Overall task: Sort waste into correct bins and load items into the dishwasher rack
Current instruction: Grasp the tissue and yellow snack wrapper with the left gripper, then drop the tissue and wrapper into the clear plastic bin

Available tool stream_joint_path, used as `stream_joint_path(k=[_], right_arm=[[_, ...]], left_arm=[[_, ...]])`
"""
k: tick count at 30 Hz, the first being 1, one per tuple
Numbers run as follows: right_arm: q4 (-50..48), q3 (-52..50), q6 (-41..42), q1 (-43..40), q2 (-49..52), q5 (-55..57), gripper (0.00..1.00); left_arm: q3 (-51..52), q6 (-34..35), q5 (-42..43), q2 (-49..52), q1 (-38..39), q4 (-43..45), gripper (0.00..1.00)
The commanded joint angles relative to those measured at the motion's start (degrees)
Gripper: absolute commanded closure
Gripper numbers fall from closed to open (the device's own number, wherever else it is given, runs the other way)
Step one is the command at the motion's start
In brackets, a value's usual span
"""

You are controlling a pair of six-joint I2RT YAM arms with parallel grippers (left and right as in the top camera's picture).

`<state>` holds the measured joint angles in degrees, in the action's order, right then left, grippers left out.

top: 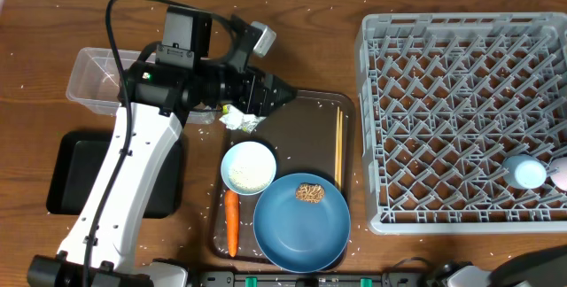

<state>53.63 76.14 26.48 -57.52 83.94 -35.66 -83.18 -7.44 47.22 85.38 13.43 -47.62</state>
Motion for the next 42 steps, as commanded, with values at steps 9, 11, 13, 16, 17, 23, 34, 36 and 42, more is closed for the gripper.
stream_joint_path(k=[9,11,13,16,17,23,34,36,42], right_arm=[[2.82,1.66,-12.81,31.93,-17.35,6.21,0.22],[4.33,1.64,-12.76,37.97,-17.38,9.88,0.22],[5.14,1.62,-12.76,41.66,-16.96,12.02,0.2],[5.35,1.57,-11.87,45.35,-16.15,13.42,0.19],[5.35,1.57,-11.45,45.97,-15.91,13.35,0.19],[6.91,1.53,-11.15,47.08,-15.32,13.16,0.19],[7.91,1.42,-11.13,47.08,-15.32,13.16,0.19],[7.93,1.42,-11.13,47.08,-15.32,13.16,0.19],[8.04,1.42,-11.13,47.08,-15.32,13.16,0.18]], left_arm=[[3.3,6.86,-31.82,-0.31,2.86,-7.41,0.32],[5.66,8.33,-36.24,0.26,3.76,-5.22,0.32],[8.39,8.41,-37.86,1.22,4.57,-1.29,0.32],[11.98,10.19,-42.29,3.67,5.6,3.87,0.32],[12.94,11.56,-45.27,4.94,5.77,5.4,0.32],[14.23,13.55,-53.79,12.68,5.79,12.52,0.32],[14.25,13.31,-55.52,21.42,5.79,18.82,0.43],[14.25,13.33,-53.24,22.49,5.92,18.84,0.62],[12.39,13.4,-49.09,19.06,6.84,14.91,0.94]])
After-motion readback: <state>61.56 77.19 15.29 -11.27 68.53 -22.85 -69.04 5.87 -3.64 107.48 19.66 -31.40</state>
